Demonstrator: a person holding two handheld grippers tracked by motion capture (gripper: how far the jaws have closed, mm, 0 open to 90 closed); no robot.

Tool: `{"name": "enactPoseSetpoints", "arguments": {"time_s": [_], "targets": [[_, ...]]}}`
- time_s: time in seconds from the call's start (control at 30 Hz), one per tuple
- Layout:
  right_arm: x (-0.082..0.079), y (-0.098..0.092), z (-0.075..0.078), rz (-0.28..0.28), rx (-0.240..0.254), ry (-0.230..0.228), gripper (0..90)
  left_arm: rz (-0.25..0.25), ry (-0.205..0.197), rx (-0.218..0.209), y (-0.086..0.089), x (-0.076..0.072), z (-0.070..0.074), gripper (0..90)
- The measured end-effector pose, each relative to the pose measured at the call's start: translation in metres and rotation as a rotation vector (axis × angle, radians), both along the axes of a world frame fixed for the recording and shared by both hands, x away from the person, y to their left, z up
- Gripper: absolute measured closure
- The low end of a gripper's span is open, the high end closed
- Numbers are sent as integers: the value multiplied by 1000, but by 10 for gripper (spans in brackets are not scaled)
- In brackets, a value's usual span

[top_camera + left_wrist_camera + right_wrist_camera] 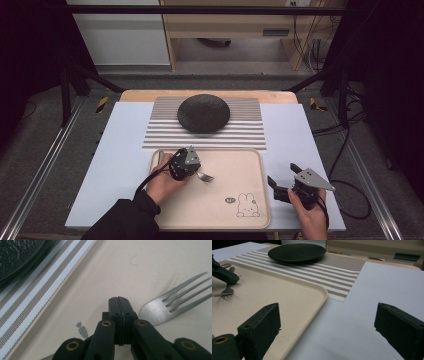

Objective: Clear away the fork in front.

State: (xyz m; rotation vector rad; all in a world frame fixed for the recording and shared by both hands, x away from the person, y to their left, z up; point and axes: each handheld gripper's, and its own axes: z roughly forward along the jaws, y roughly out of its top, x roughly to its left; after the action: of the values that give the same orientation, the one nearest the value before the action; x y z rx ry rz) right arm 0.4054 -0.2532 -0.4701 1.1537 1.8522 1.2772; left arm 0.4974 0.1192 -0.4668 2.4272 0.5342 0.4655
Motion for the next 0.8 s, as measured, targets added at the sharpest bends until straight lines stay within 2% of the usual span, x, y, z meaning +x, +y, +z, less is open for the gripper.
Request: {"name": "enactPoseSetpoints", "arguments": {"time_s": [0.33, 0.8], "targets": [[0, 1, 0, 2, -2, 5, 70, -33, 11, 13, 17, -16, 1, 900], [0, 2, -1, 4, -6, 9, 70, -41, 22, 18, 39, -28, 2, 900]]}}
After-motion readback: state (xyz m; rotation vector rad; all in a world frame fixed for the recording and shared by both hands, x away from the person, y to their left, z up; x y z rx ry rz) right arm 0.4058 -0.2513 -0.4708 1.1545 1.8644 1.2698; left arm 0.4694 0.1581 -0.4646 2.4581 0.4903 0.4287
